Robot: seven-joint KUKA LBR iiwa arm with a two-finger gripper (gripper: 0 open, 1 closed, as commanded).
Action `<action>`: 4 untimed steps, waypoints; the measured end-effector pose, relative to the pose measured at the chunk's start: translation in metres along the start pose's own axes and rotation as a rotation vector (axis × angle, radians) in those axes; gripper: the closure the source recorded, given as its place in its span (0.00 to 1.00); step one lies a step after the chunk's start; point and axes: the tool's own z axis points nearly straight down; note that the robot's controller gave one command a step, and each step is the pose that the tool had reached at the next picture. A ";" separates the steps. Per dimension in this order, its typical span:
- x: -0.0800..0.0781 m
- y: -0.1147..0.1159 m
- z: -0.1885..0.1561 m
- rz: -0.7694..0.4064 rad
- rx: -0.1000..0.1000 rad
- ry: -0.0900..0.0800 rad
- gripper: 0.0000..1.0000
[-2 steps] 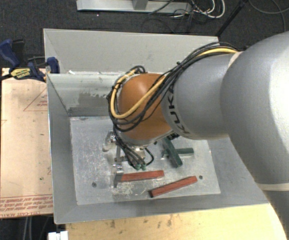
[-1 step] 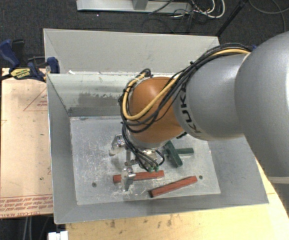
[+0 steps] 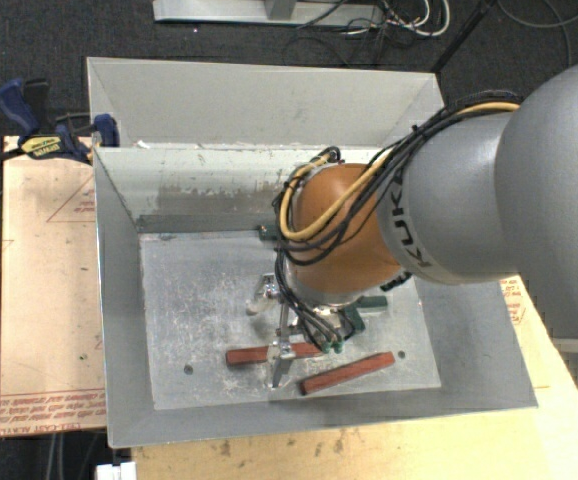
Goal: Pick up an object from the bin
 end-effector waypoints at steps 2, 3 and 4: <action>0.003 -0.004 0.023 0.190 -0.006 -0.025 1.00; 0.003 -0.004 0.023 0.191 -0.006 -0.025 1.00; 0.004 -0.004 0.020 0.191 -0.005 -0.019 1.00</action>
Offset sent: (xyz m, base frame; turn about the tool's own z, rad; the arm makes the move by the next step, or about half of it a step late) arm -0.0106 -0.0065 -0.0310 0.1896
